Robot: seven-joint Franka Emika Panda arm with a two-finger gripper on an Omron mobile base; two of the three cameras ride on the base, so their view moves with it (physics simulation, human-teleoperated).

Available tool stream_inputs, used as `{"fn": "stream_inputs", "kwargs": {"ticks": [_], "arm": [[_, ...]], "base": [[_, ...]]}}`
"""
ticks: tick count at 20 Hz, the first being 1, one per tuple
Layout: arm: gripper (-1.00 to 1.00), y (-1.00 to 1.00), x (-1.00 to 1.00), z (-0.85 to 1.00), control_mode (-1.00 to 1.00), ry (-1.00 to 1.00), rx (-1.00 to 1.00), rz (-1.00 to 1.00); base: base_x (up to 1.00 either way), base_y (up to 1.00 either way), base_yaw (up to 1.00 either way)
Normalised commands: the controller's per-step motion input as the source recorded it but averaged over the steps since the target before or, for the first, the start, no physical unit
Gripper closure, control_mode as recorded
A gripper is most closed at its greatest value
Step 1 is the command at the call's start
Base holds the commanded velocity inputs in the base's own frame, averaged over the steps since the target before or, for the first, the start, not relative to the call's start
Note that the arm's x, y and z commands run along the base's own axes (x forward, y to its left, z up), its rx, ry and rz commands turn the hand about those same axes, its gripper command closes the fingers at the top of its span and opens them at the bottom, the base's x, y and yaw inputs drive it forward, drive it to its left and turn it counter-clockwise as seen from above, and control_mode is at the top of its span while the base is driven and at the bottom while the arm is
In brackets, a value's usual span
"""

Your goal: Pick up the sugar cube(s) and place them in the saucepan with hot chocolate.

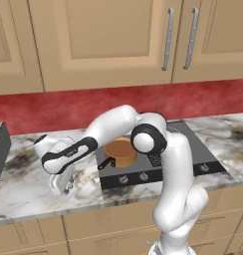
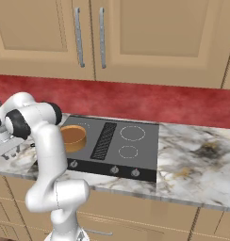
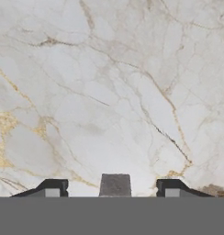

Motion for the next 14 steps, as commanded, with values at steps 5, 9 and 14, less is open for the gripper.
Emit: {"fn": "stream_inputs", "kwargs": {"ticks": [5, 9, 14], "arm": [[1.0, 0.0, 0.0, 0.0, -1.0, 0.0, 0.0, 0.0], [1.0, 0.0, -0.05, 0.0, -1.0, 0.0, 0.0, 0.0], [1.0, 0.0, -0.05, 0.0, -1.0, 0.0, 0.0, 0.0]], "base": [[0.0, 0.0, 0.0], [0.0, 0.0, 0.0], [0.0, 0.0, 0.0]]}}
